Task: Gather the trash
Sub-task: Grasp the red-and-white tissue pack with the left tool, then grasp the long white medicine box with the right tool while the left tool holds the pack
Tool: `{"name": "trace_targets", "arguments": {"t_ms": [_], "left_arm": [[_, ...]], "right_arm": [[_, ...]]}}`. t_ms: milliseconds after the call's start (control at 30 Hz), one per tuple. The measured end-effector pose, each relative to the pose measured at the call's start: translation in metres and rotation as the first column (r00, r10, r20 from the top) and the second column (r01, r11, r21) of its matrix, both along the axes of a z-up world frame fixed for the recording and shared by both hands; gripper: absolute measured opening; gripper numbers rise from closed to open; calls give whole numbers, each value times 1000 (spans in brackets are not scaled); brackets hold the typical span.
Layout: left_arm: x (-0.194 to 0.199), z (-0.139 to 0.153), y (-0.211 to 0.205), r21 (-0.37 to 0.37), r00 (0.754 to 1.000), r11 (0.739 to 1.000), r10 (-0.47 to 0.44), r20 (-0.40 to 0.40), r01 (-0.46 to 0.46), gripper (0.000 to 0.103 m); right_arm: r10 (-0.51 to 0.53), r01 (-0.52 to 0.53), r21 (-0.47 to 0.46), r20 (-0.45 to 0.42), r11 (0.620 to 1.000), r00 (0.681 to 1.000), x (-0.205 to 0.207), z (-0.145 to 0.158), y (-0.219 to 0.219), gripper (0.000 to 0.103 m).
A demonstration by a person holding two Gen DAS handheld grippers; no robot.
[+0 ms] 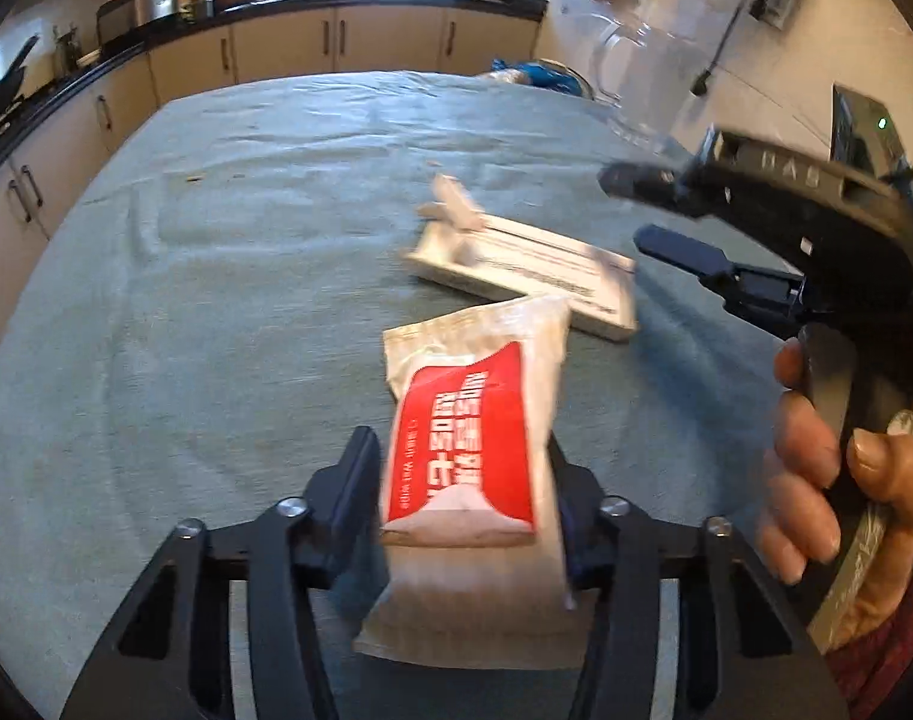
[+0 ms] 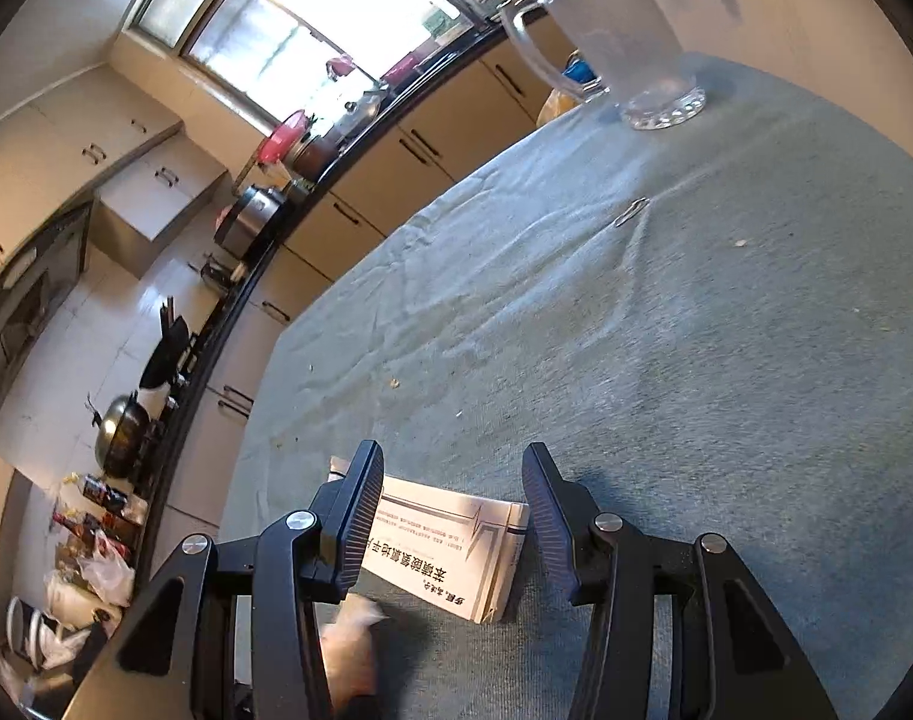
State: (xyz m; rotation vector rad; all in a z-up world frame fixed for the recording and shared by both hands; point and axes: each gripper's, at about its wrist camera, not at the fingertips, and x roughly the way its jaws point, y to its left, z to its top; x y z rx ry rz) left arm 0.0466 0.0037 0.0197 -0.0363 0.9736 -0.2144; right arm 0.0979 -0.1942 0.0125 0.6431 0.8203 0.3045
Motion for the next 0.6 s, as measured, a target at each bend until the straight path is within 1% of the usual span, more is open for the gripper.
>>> {"name": "trace_targets", "arguments": {"t_ms": [100, 200, 233, 300, 333, 367, 400, 433, 467, 500, 600], "left_arm": [[-7, 4, 28, 16, 998, 999, 39, 44, -40, 47], [-11, 5, 58, 19, 994, 995, 92, 67, -93, 47], [-12, 5, 68, 15, 991, 994, 111, 76, -113, 47], [-15, 5, 86, -1, 987, 991, 136, 85, -136, 47], [-17, 5, 90, -8, 986, 990, 141, 87, -141, 47], [-19, 4, 94, -17, 985, 989, 147, 88, -146, 47], [-20, 6, 96, -24, 984, 989, 150, 92, -148, 47], [-20, 5, 96, -27, 984, 988, 151, 98, -149, 47], [-19, 5, 97, -31, 983, 988, 152, 103, -149, 47], [-19, 5, 98, -38, 983, 988, 152, 105, -149, 47], [-19, 4, 95, -46, 983, 989, 147, 107, -143, 47]], "right_arm": [[44, -45, -18, -16, 999, 999, 2, -3, 10, 53], [119, -120, -26, -45, 992, 992, 1, -6, 23, 53], [153, -154, -18, -58, 988, 986, 1, -8, 27, 53], [256, -256, 8, -79, 967, 963, -3, -9, 43, 55], [279, -280, -6, -75, 960, 957, -5, -7, 50, 55], [280, -283, -33, -67, 959, 958, -7, -5, 54, 55], [276, -280, -90, -55, 956, 960, -9, -1, 59, 57], [266, -269, -166, -39, 949, 963, -12, 3, 65, 59], [259, -260, -205, -29, 944, 965, -14, 5, 68, 63], [259, -255, -238, -17, 937, 966, -15, 6, 73, 65], [282, -273, -291, -13, 917, 959, -16, 4, 89, 66]]}}
